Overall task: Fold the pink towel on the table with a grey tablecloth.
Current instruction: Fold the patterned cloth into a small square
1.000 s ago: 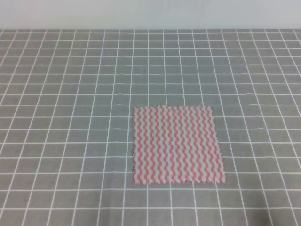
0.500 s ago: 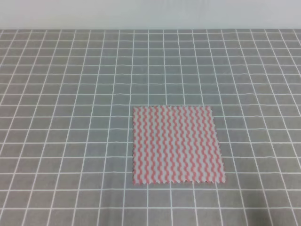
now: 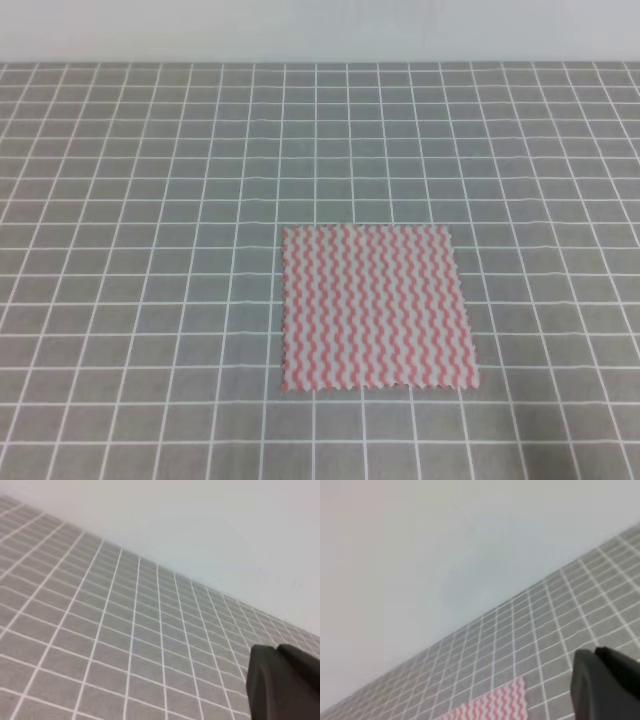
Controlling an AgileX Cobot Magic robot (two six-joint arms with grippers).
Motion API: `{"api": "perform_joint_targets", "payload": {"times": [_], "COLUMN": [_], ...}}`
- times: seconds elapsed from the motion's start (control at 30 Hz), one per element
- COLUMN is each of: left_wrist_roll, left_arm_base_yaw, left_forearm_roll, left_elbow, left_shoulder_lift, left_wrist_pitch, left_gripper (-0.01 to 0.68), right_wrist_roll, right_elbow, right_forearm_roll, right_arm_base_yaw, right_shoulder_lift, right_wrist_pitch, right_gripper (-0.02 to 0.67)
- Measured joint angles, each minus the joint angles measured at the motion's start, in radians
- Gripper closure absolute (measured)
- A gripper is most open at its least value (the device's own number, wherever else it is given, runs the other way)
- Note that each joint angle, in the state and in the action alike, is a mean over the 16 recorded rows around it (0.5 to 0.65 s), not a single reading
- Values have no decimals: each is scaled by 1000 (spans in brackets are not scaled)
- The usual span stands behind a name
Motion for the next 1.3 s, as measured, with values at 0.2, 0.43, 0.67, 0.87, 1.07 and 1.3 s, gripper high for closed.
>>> {"api": "perform_joint_targets", "payload": {"times": [0.2, 0.43, 0.67, 0.87, 1.07, 1.3], "left_wrist_roll": [-6, 7, 99, 379, 778, 1191], "left_arm_base_yaw": [0, 0, 0, 0, -6, -81], "left_forearm_roll": [-1, 1, -41, -278, -643, -1029], "left_elbow": [-10, -102, -292, -441, -510, -523], "left_shoulder_lift": [2, 77, 288, 522, 725, 915], "left_wrist_pitch": [13, 94, 268, 386, 435, 406], "left_gripper": [673, 673, 673, 673, 673, 673], "right_wrist_roll": [0, 0, 0, 0, -22, -95], "right_elbow": [0, -38, -162, -297, -399, -486], "right_forearm_roll": [86, 90, 21, -61, -102, -33], "right_arm_base_yaw": [0, 0, 0, 0, 2, 67], "right_shoulder_lift": [2, 32, 181, 400, 621, 835], "right_wrist_pitch": [-5, 34, 160, 309, 449, 519], "right_gripper": [651, 651, 651, 651, 651, 651]}}
